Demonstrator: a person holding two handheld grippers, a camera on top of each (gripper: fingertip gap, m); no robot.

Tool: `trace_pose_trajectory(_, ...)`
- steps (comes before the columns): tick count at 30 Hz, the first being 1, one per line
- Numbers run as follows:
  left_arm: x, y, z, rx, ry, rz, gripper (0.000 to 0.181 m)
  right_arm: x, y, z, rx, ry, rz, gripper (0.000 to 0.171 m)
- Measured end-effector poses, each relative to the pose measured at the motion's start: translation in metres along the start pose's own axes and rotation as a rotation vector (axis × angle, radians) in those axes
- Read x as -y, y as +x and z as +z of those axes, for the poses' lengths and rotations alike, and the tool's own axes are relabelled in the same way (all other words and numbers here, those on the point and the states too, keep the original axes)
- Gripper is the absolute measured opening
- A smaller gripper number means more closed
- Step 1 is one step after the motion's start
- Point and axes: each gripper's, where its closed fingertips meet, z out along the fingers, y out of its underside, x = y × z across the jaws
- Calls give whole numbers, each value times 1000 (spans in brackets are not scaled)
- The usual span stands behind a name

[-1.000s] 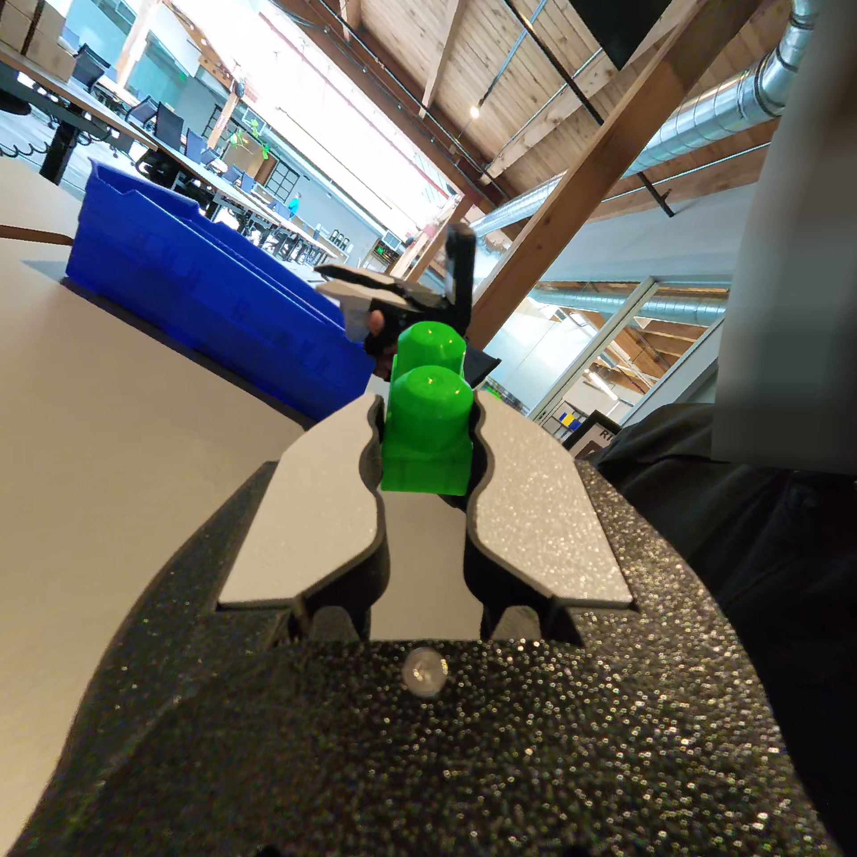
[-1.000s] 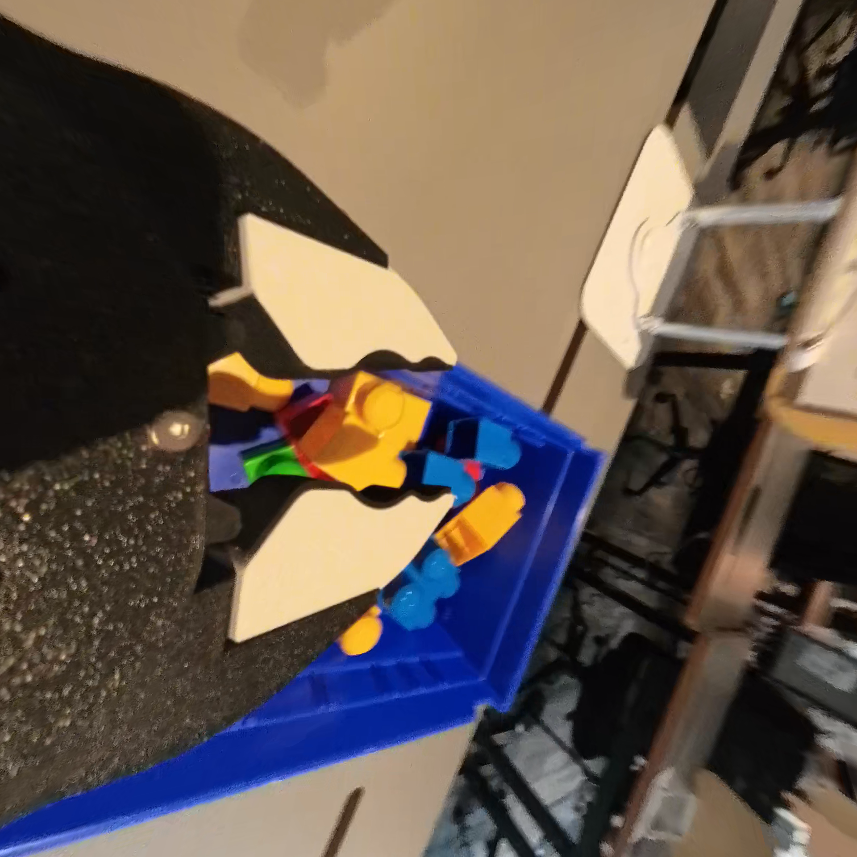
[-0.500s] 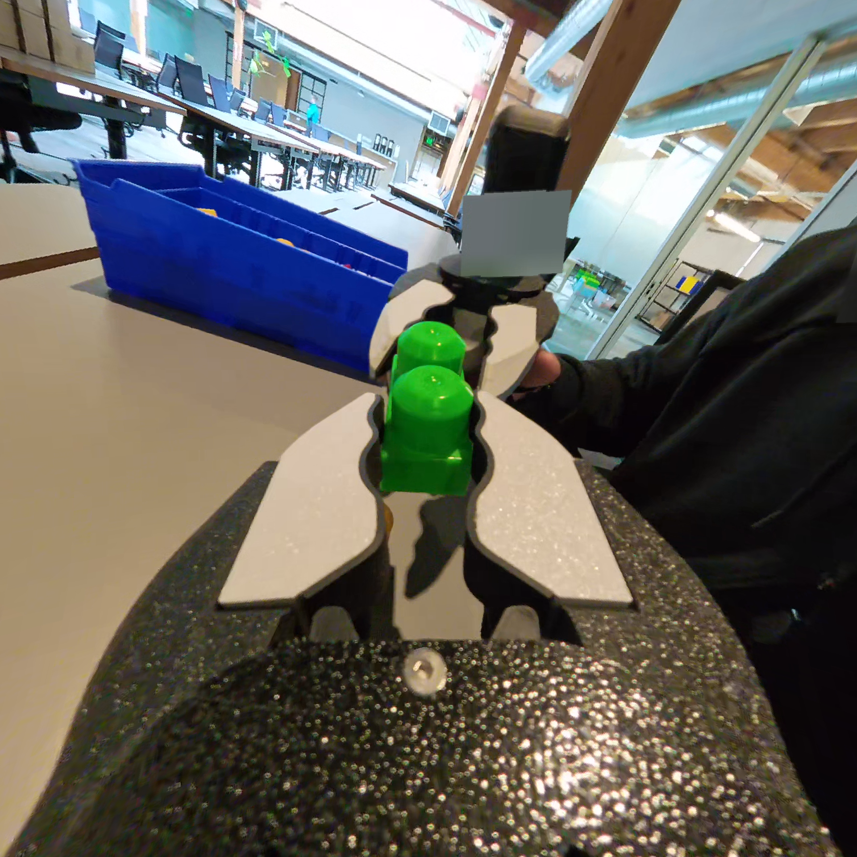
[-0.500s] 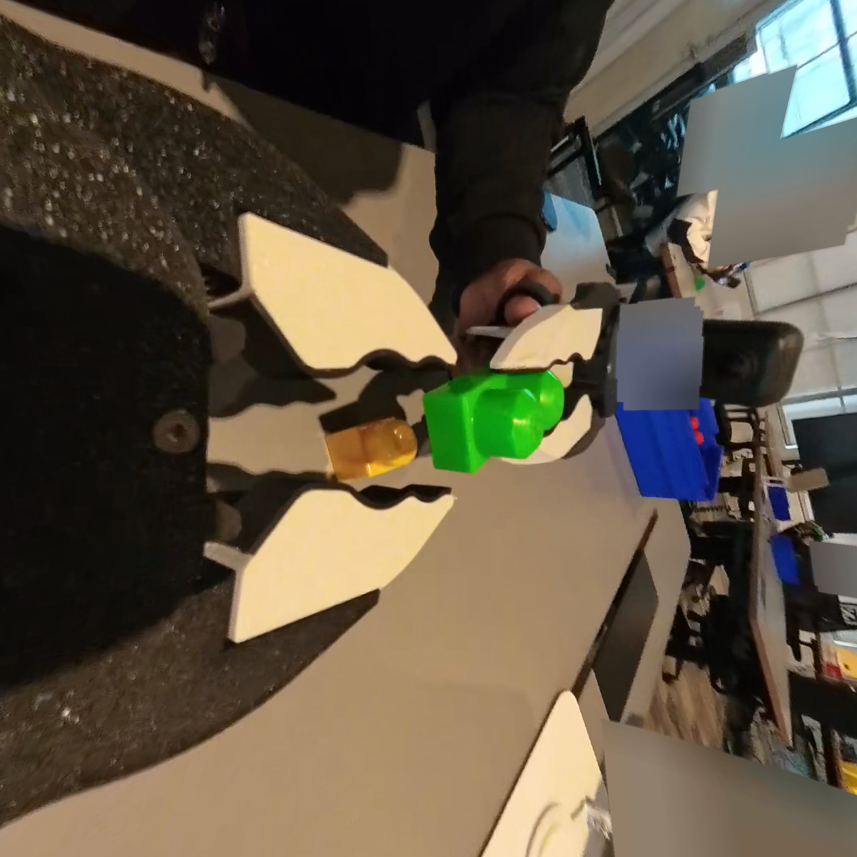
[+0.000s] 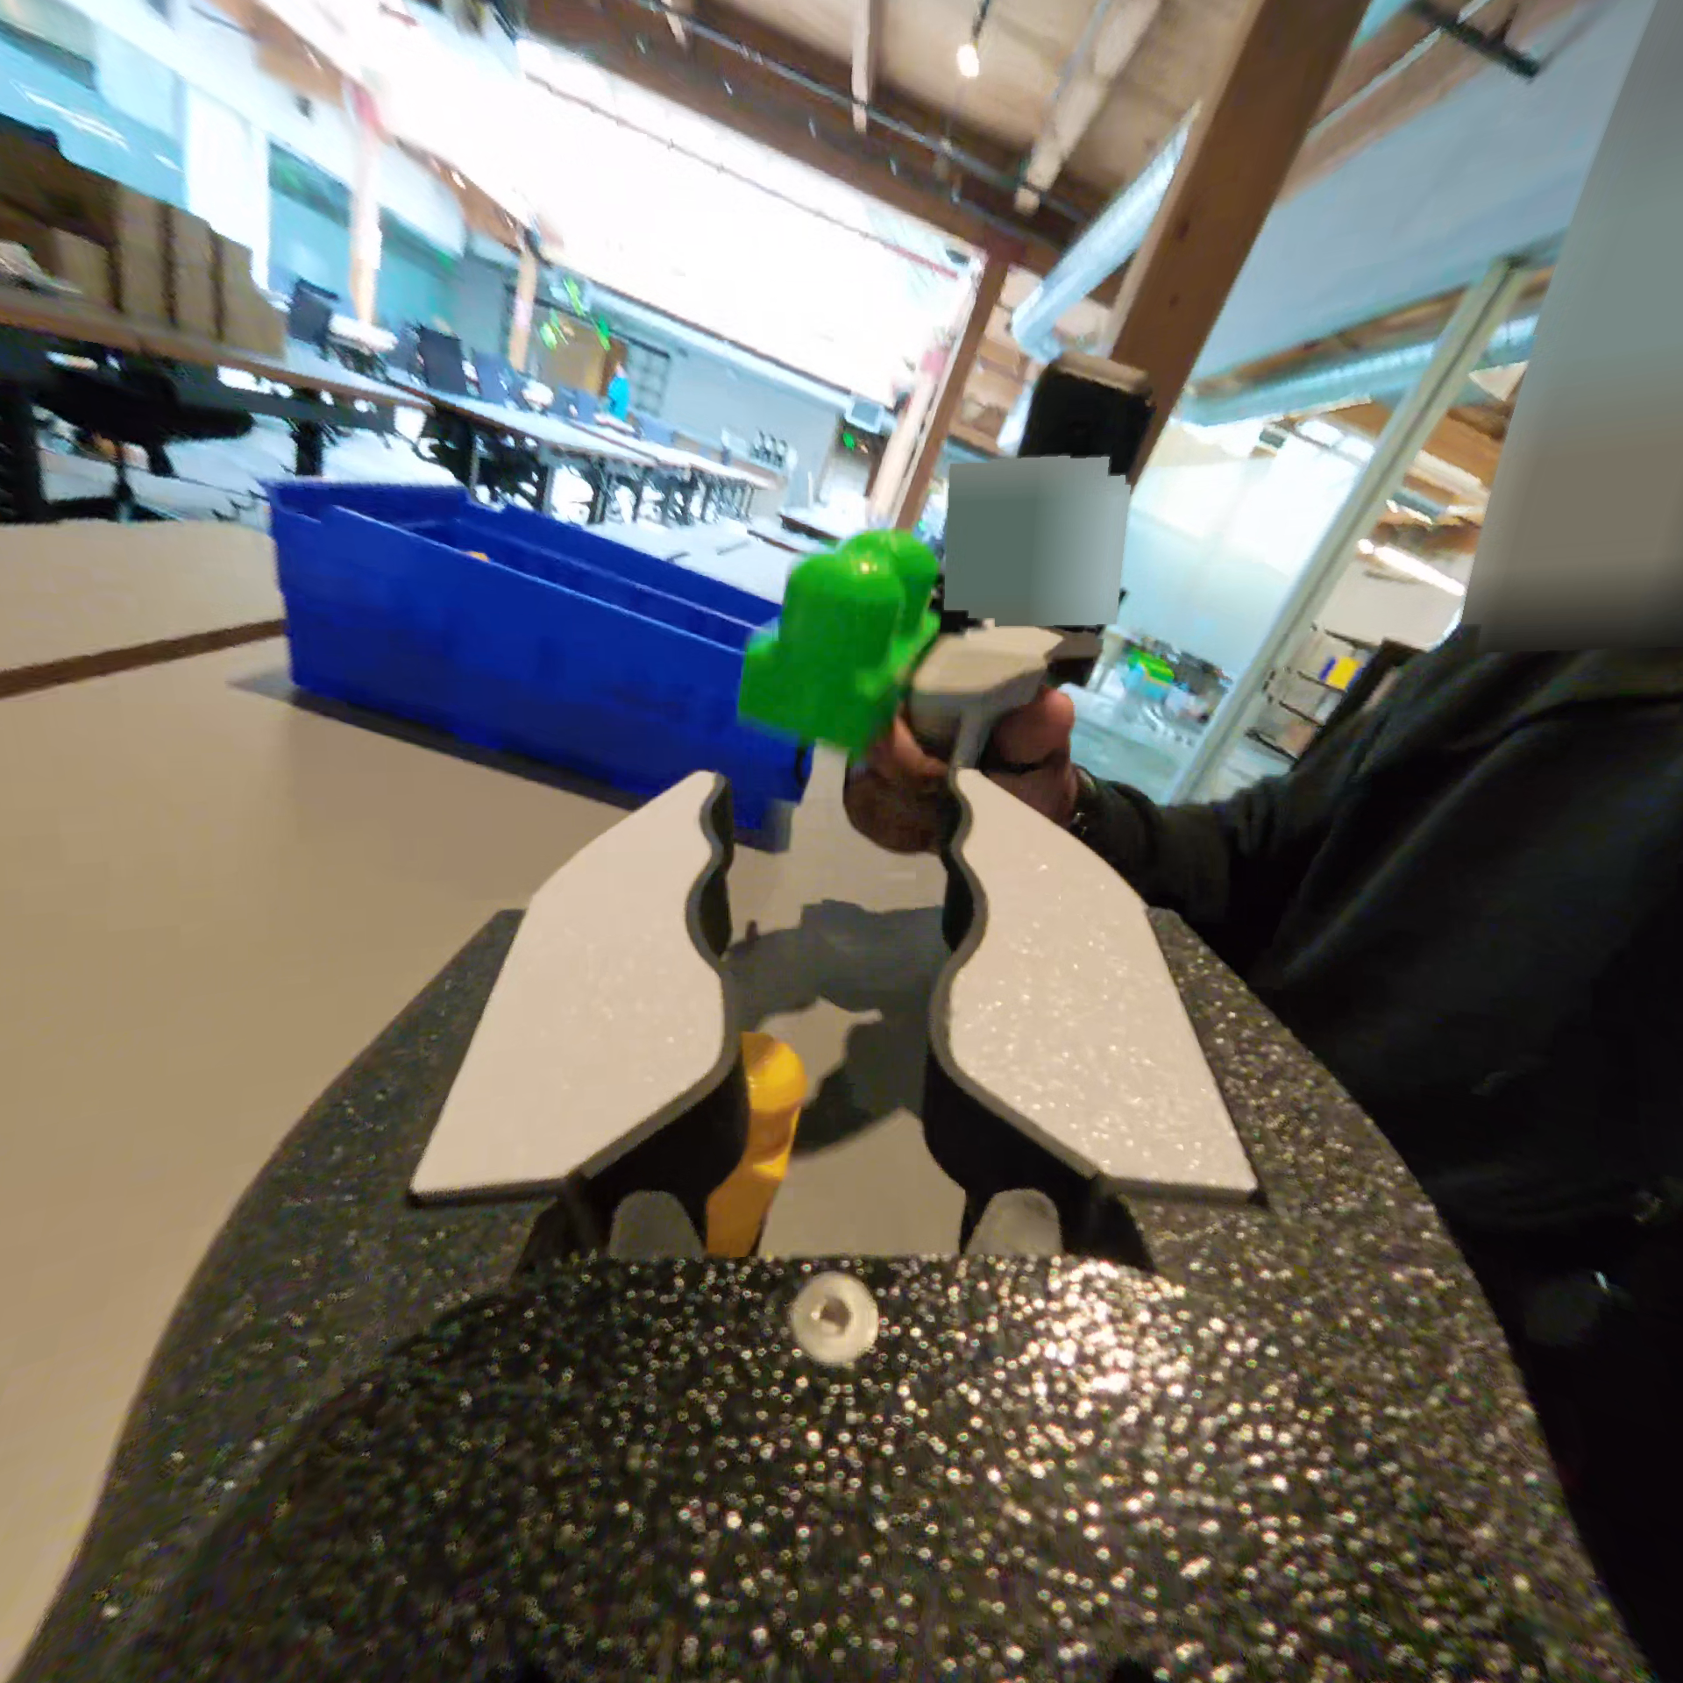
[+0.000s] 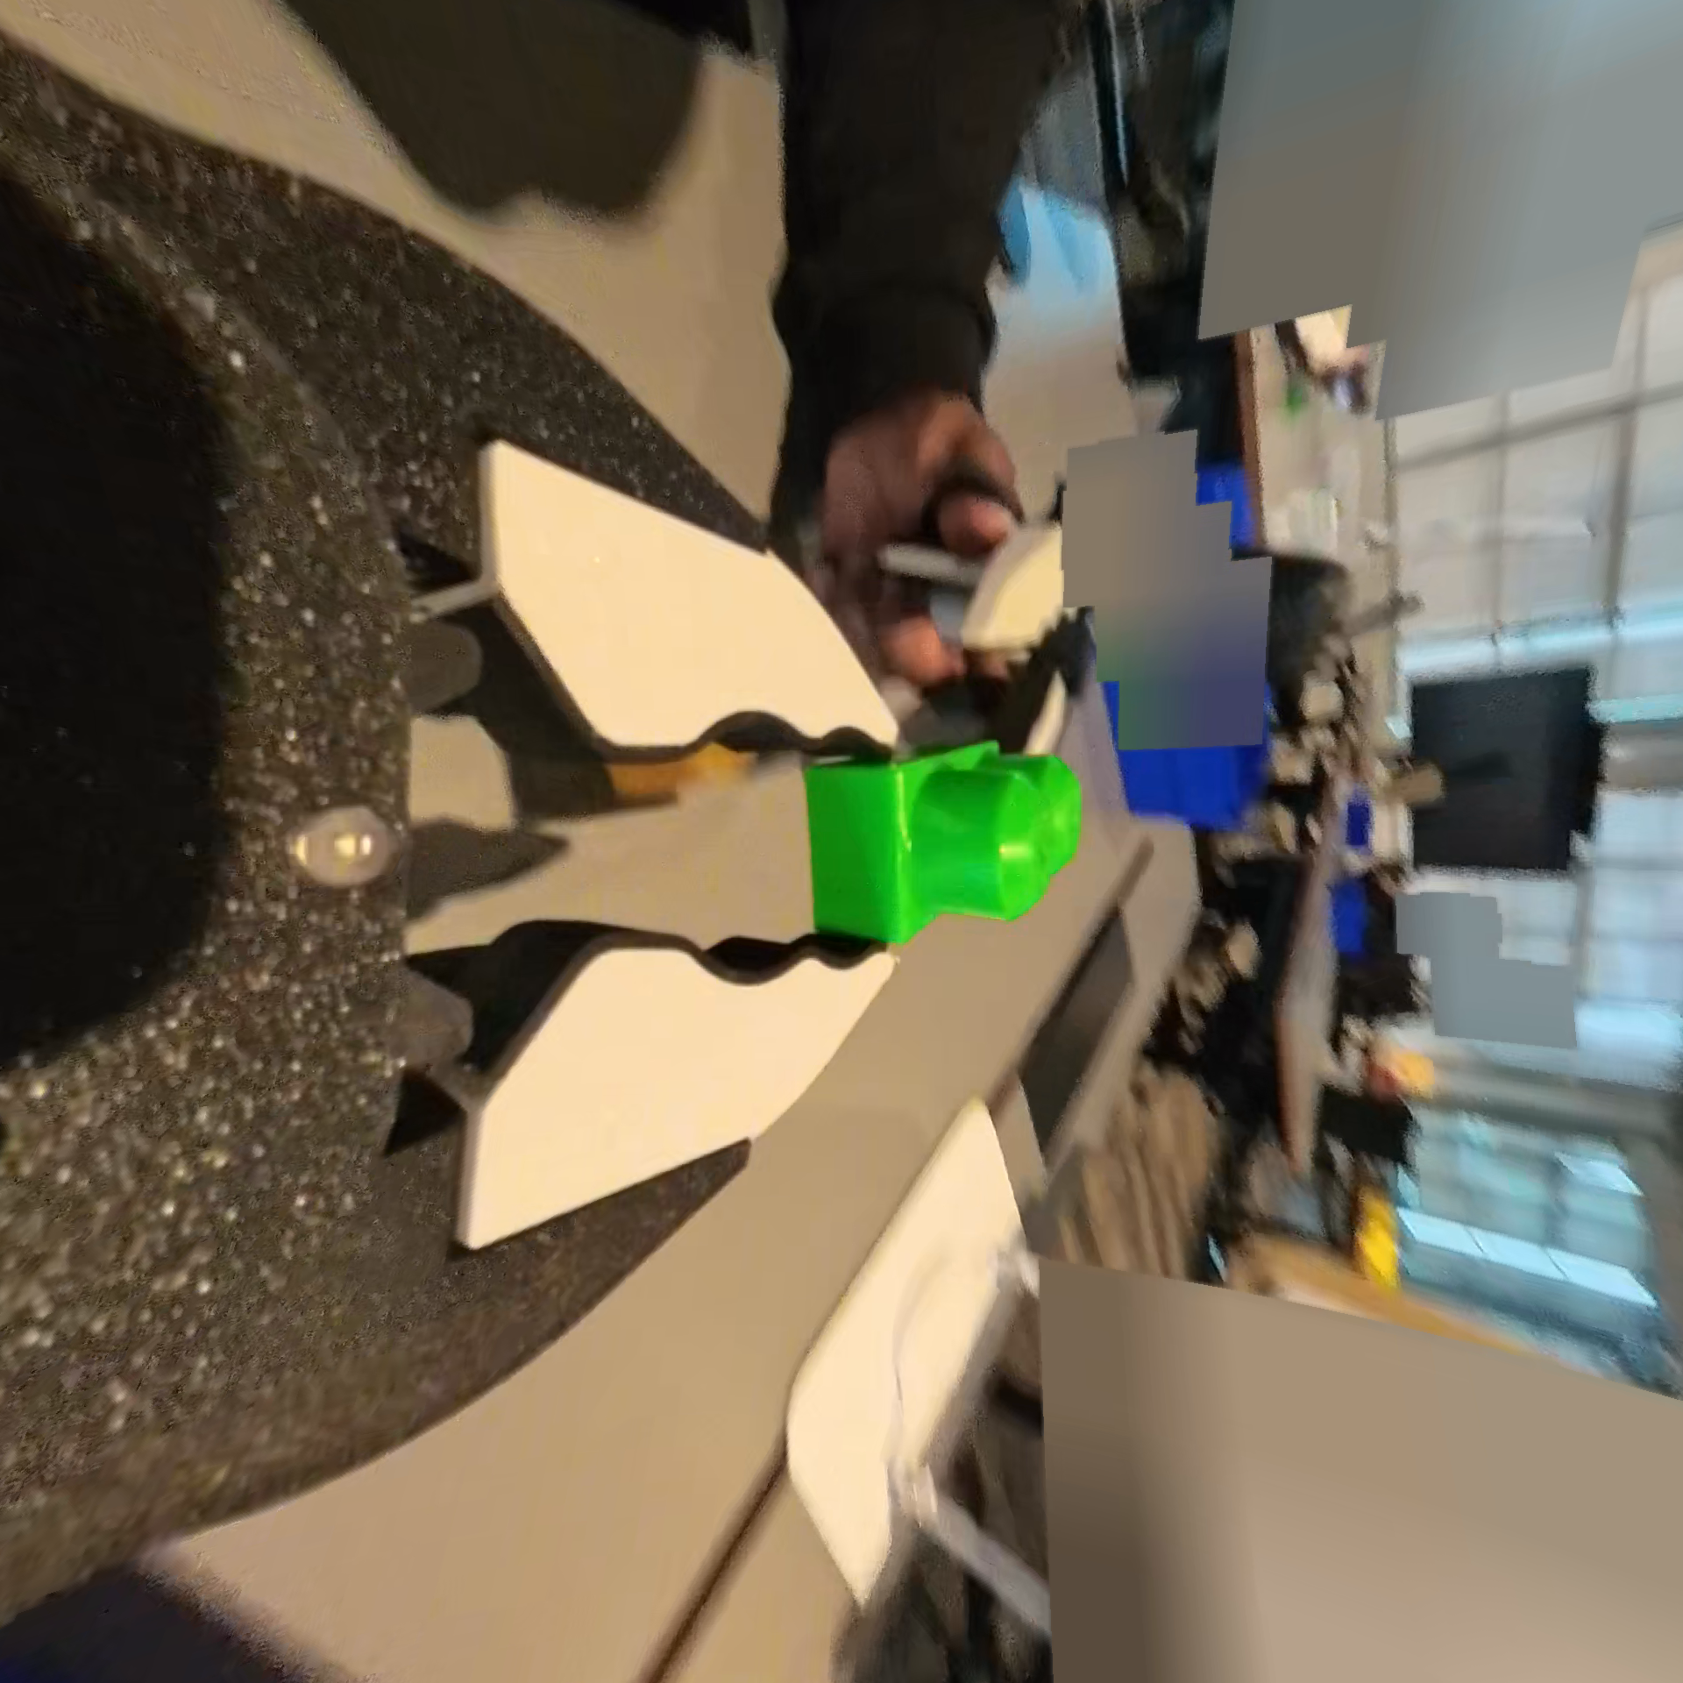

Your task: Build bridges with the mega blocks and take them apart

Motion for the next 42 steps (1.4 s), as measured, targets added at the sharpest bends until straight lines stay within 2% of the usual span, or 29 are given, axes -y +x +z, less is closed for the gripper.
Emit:
trace_pose_trajectory(4,5,-11,-9,24,15,-50,42,36,90,-78,-466,89,-156,37)
trace_pose_trajectory(6,3,-12,-8,18,14,-75,42,29,136,-122,-684,26,-146,37)
trace_pose_trajectory(9,-4,-12,-4,17,-17,-87,42,-5,186,-171,-872,-90,-30,37)
trace_pose_trajectory(12,-11,-11,0,18,-52,-87,41,-44,212,-189,-919,-213,101,38)
trace_pose_trajectory(16,-14,-10,1,26,-77,-84,42,-76,224,-195,-978,-370,127,37)
trace_pose_trajectory(19,-11,-10,0,28,-70,-93,41,-74,223,-194,-983,-361,122,41)
trace_pose_trajectory(22,-8,-10,-2,34,-65,-91,41,-49,218,-195,-998,-252,63,44)
trace_pose_trajectory(24,-7,-10,-2,38,-68,-86,41,-25,207,-190,-962,-139,5,45)
trace_pose_trajectory(26,-8,-11,-3,44,-75,-85,42,-2,186,-172,-847,-35,-60,44)
trace_pose_trajectory(30,-12,-19,-5,73,-108,-78,42,14,111,-98,-451,-8,-159,41)
trace_pose_trajectory(33,-13,-29,-11,107,-117,-70,42,-12,43,-38,-145,-140,-205,43)
trace_pose_trajectory(36,-15,-38,-18,129,-134,-73,42,-61,-3,4,22,-322,-204,51)
trace_pose_trajectory(39,-19,-44,-23,137,-156,-76,42,-101,-22,25,85,-440,-196,61)
trace_pose_trajectory(42,-25,-47,-23,148,-183,-67,41,-119,-27,40,113,-460,-153,66)
